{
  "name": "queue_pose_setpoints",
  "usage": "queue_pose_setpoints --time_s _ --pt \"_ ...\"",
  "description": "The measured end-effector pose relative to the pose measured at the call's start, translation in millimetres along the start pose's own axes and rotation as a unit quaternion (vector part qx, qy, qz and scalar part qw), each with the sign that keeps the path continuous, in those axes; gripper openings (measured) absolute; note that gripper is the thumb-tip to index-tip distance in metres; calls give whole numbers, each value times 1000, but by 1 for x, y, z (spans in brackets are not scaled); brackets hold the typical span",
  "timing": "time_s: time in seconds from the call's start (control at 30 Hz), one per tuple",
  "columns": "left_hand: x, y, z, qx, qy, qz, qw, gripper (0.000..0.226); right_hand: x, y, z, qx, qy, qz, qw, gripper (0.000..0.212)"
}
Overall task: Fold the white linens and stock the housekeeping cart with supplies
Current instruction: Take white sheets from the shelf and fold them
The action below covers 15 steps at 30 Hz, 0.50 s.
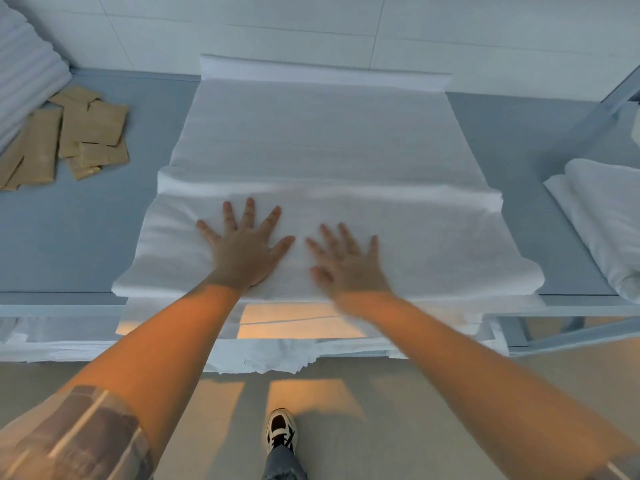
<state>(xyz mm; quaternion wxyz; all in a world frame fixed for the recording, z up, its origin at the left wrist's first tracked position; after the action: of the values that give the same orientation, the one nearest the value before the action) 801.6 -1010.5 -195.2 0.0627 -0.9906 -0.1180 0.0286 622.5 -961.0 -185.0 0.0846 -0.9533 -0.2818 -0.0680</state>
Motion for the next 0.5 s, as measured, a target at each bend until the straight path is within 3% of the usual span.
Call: queue_pose_setpoints --time_s 0.1,0.27,0.37,0.5 --pt "-1 -9 -11 -66 -43 27 996 54 32 -18 19 35 -9 -25 999 55" --pt "2 -18 -24 -141 -100 48 984 34 -70 -84 11 19 -24 135 990 56" --pt "8 -18 -22 -105 -80 22 991 37 -130 -135 3 4 -4 236 972 56" --pt "5 -32 -20 -36 -20 -49 998 41 -154 -151 5 33 12 303 952 58"
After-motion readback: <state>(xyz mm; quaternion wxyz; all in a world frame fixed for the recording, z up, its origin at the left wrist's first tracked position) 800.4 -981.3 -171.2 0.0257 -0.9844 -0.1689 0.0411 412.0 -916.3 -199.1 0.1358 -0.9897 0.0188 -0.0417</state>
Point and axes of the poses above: each hand's wrist, its own y-axis towards the middle knuckle, its own z-axis out of the palm, x = y × z, the point moved 7 cm from there along y, towards the middle knuckle, and after that the axes turned 14 degrees about -z, right-handed, at the moved point
